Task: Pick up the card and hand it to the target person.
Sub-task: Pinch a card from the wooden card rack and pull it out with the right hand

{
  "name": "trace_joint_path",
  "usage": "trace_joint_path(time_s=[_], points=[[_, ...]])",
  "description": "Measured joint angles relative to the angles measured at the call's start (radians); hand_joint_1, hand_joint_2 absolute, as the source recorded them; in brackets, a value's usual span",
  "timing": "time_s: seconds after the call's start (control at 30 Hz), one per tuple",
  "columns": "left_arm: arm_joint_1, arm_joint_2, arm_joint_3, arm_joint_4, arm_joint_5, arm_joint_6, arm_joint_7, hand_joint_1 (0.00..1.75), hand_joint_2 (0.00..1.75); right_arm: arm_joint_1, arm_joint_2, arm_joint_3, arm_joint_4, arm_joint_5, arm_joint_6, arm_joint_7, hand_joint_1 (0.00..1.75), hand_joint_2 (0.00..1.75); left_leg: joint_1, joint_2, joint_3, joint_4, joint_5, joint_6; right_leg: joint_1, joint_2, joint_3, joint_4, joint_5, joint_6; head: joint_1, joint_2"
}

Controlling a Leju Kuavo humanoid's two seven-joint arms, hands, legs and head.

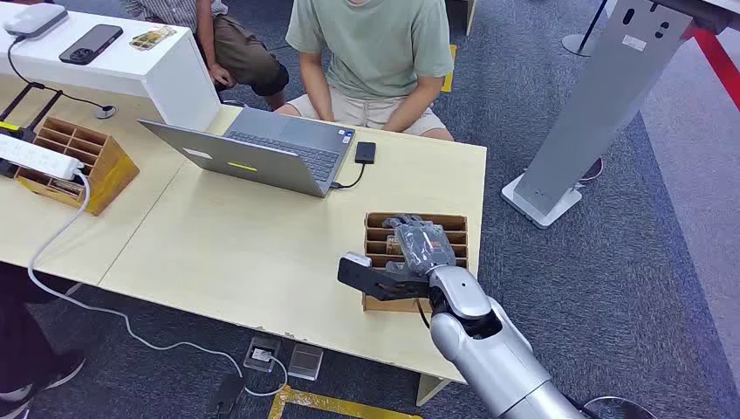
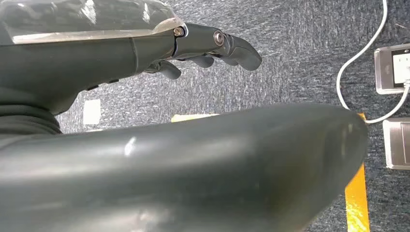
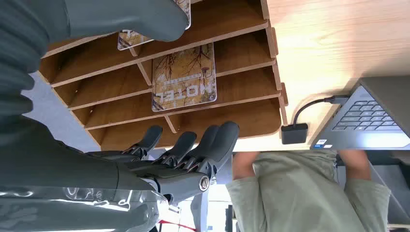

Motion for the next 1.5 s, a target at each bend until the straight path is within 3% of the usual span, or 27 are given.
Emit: trace_joint_path(time_s=[0.77, 1.5], points=[[0.001, 0.000, 0.000, 0.000, 0.001, 0.000, -0.016, 0.00, 0.00, -0.017, -0.001, -0.002, 0.059, 0.006, -0.005, 0.005, 0.62, 1.75, 0.000, 0.000, 0.001, 0.000, 0.000, 0.000, 0.000, 0.000, 0.000, 0.000, 0.000, 0.000, 0.000, 0.000], [0.001, -0.001, 0.000, 0.000, -0.003, -0.005, -0.016, 0.00, 0.00, -0.020, -0.001, -0.003, 0.063, 0.025, -0.018, 0.021, 0.79, 1.75, 0.000, 0.000, 0.002, 0.000, 0.000, 0.000, 0.000, 0.000, 0.001, 0.000, 0.000, 0.000, 0.000, 0.000]])
